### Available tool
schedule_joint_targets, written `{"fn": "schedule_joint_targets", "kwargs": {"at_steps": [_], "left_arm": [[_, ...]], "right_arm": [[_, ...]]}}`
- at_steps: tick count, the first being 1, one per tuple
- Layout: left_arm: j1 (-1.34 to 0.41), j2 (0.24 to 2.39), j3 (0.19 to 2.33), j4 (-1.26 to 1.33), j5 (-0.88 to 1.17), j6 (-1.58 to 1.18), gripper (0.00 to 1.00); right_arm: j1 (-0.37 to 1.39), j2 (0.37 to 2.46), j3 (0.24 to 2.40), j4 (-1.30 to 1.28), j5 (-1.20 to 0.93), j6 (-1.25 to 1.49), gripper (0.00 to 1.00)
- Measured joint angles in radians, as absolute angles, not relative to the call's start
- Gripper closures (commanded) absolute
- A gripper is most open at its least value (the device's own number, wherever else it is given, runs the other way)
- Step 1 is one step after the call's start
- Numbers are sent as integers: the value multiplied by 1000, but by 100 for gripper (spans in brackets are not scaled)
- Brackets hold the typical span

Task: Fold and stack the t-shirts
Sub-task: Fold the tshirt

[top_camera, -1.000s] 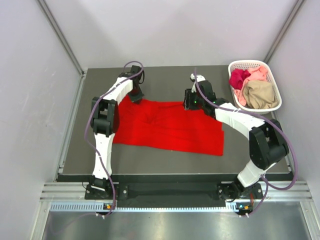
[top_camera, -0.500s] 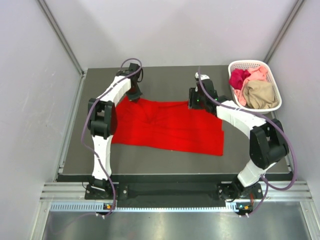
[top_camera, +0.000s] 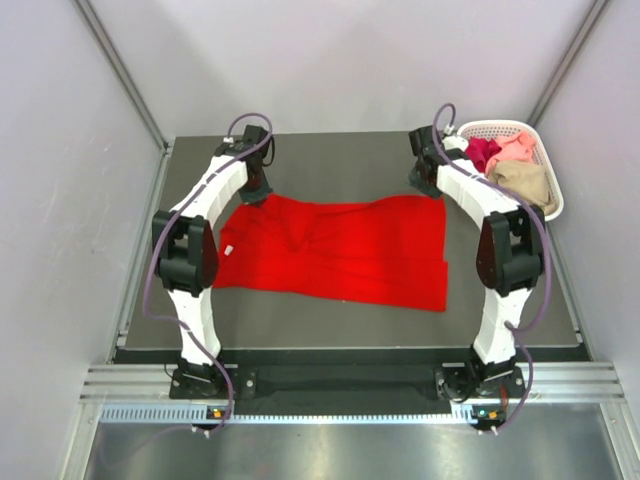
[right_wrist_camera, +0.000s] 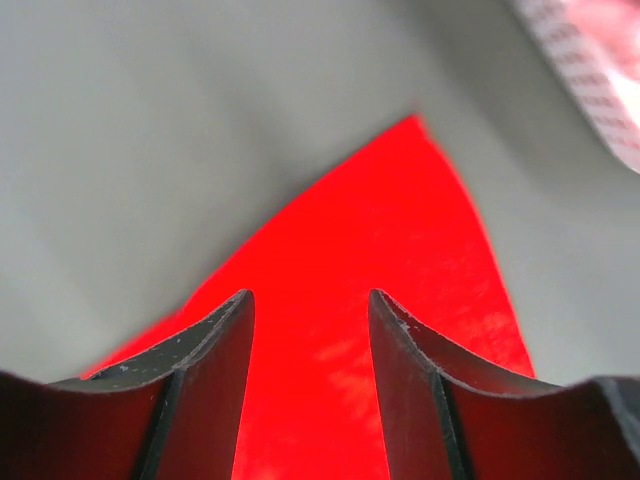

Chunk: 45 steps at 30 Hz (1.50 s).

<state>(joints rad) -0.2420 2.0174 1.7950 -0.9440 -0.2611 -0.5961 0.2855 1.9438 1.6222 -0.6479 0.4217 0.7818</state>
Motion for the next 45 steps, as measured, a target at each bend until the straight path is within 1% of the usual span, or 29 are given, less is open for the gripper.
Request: {"fn": "schedule_joint_targets", "kwargs": {"at_steps": [6,9,17,26,34,35,36,38,39,40,45], "left_arm": [[-235,1941,1720,-934,-257,-572,100],[-233,1921,1695,-926,-251,-568,100],[-233,1898,1671,-907,-227,-565,100],[-233,1860,1658,-895,-225,-554,100],[-230,1858,1658,-890,-229,-547,100],[-229,1858,1658,-890,-230,-547,100],[-229,1858,1658,-890,-231,-546,100],[-227,1858,1658,-890,-234,-546,100],[-225,1858,1658,-890,-234,-545,100],[-223,1858,1658,-891,-234,-545,100],[-209,1857,1660,-894,-237,-537,100]], "right_arm": [[228,2117,1824,-819,499,948,50],[207,2189,1893,-864,519,1000,51],[185,2264,1933,-935,578,1095,51],[184,2357,2028,-944,603,1136,51],[184,2384,2032,-968,636,1162,52],[184,2384,2032,-972,639,1164,55],[184,2384,2032,-974,641,1164,65],[184,2384,2032,-974,644,1159,80],[184,2384,2032,-974,644,1150,93],[184,2384,2032,-973,645,1139,99],[184,2384,2029,-963,648,1100,100]]}}
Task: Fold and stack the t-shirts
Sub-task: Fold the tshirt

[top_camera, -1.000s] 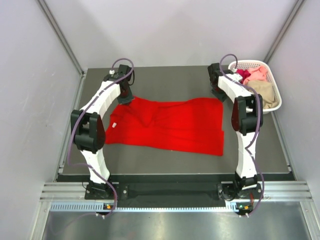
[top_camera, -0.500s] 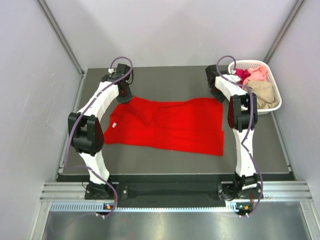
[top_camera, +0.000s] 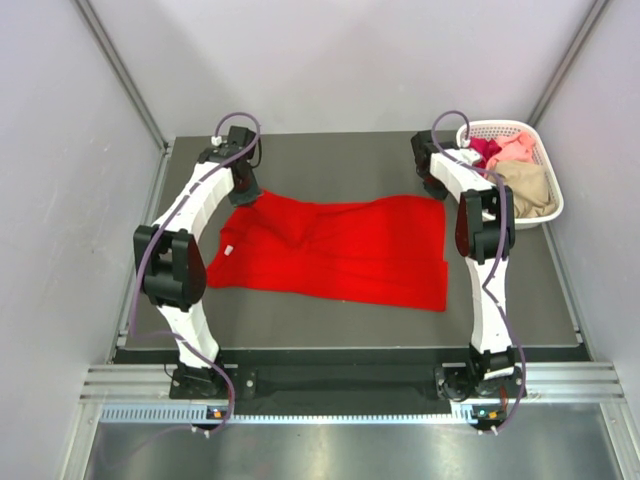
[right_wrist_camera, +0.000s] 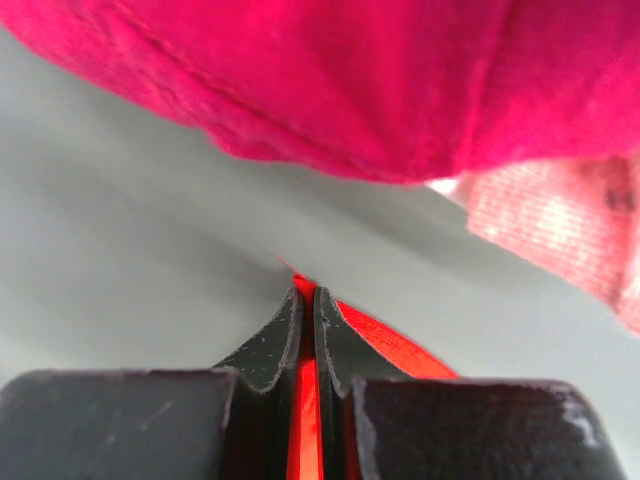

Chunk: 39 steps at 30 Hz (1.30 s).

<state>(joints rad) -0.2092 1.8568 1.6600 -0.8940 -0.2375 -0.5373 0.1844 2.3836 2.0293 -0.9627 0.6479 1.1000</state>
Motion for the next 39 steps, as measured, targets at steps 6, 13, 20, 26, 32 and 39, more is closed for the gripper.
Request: {"fn": "schedule_joint_targets", "kwargs": {"at_steps": [6,13,20,26,32,39], "left_arm": [[-192,1855,1688,-911,-246,-524,100],[-153,1822,1694,-950,-247,-513,100],[-124,1767,1690,-992,-209,-498,100],[-111,1677,1610,-1005,-134,-490,100],[-78,1594,1496,-1023,-67,-484,100],[-71,1528,1399,-1044,-70,-480,100]], "right_arm": [[184,2348,1966,-927,681,1036,100],[184,2191,1780,-822,665,934,100],[194,2021,1558,-674,614,848,100],[203,1961,1443,-593,582,768,100],[216,1826,1264,-508,509,688,100],[234,1690,1118,-450,440,647,100]]}}
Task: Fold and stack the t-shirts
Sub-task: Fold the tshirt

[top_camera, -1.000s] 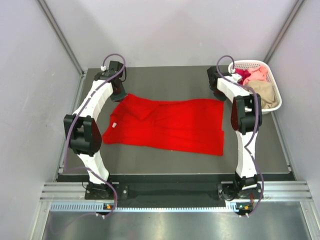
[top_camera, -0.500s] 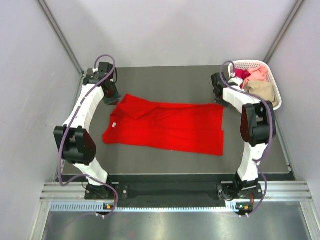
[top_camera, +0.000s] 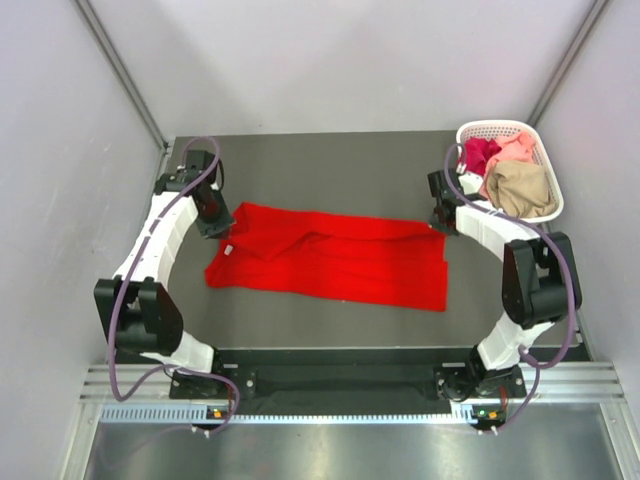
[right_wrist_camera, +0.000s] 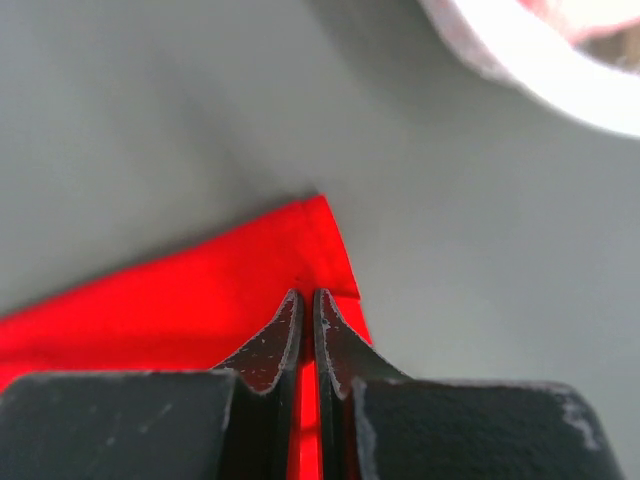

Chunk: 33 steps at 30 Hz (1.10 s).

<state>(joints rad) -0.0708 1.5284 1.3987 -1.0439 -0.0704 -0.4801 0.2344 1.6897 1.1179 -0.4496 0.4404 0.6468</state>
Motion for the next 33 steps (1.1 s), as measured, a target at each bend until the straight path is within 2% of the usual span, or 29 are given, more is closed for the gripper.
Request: {"fn": "schedule_joint_targets", "kwargs": {"at_steps": [18,24,29,33], "left_arm": [[-46,1474,1232,-1063,-125,-478,100],[-46,1470,1196,-1058,-126,-478,100],[-46,1464,1144,-1059,-123,-471,79],[-46,1472,1146,-1060,-135,-468,73]], "right_arm": [[284,1566,900,-416,457,624,99],[284,1557,884,-399,454,604,89],[284,1556,879,-445,454,622,67],[284,1534,884,-528,456,649,60]]}}
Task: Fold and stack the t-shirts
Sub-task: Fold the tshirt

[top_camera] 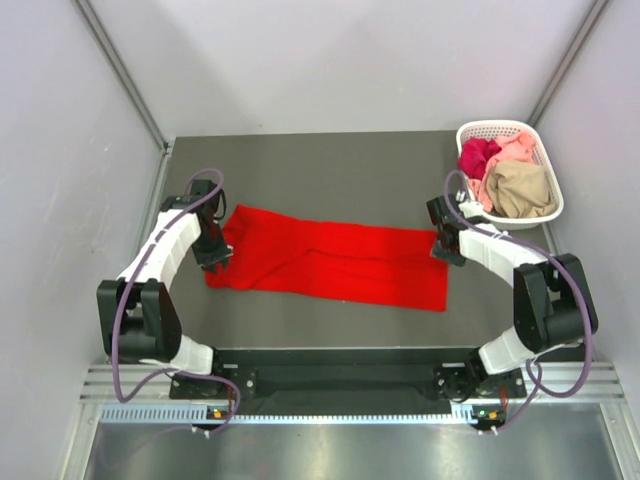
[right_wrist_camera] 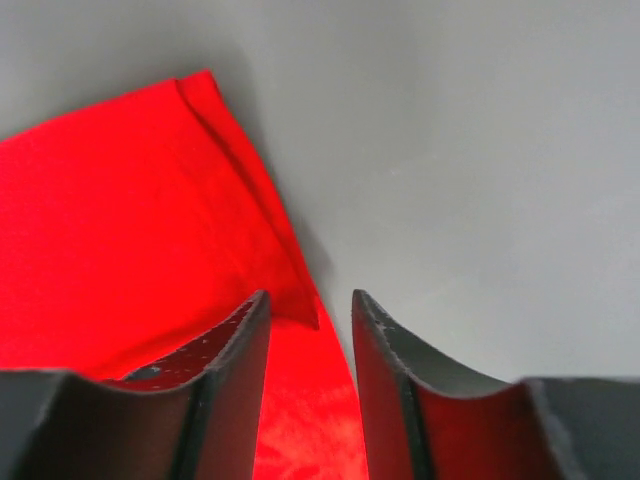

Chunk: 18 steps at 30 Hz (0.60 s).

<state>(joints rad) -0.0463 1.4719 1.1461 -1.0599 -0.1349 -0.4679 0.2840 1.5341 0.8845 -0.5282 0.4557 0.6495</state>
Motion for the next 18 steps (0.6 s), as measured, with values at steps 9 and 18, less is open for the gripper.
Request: {"fn": "schedule_joint_targets", "kwargs": {"at_steps": [9,18], "left_arm": [[-44,1578,1363,-996,13,-453,61],[-45,1908,1523,-852,230,-453,61]], "right_arm": [[284,1460,932,-543,384,648,77],[270,1511,836,-449,321,617,75]]}}
